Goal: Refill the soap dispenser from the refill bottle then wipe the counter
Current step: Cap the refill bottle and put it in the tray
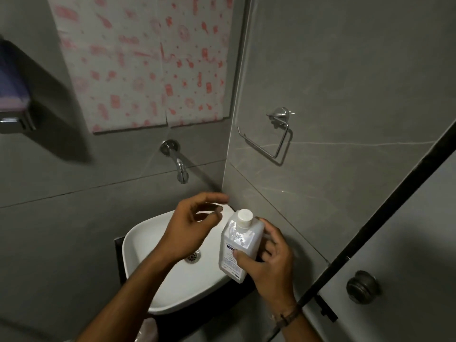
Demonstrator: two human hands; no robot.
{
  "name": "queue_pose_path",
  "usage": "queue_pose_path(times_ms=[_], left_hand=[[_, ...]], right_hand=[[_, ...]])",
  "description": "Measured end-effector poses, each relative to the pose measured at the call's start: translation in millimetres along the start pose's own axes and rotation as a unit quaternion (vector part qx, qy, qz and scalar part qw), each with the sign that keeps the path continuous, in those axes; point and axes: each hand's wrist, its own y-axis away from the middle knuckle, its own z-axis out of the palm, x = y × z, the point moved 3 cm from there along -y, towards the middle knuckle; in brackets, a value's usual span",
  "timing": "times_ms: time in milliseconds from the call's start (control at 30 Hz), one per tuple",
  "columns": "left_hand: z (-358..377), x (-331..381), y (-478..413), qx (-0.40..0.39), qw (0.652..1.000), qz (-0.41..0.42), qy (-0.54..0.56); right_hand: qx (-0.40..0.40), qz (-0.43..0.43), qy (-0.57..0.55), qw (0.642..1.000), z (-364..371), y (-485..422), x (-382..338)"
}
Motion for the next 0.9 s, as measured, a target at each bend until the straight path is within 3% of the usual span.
queue_pose_path(times_ms=[67,200,400,567,767,900], left_hand=[[11,8,5,-0.022,1.000,0.003,0.002],[16,10,10,0.033,0.998,0.031,-0.045],[0,11,16,0.022,0.998,0.033,-0.042],[-3,31,14,0.078,0.990,0.036,-0.113],[-33,42,25,0.046,0.986,0.029,-0.157],[-68,34,63,0.037,0.987,-0.034,-0.154]], right_hand=[[-0.005,-0.006,0.001,1.000,4,0,-3],[-0.020,-0.003,-0.005,1.000,12,2,-6],[-0.054,-0.022,-0.003,0.998,17,-7,-6],[-0.119,-0.058,0.009,0.991,25,-21,-12],[-0.217,-0.058,-0.005,0.975,40,-31,-11],[-0.292,-0.063,-0.037,0.954,72,-21,-13]])
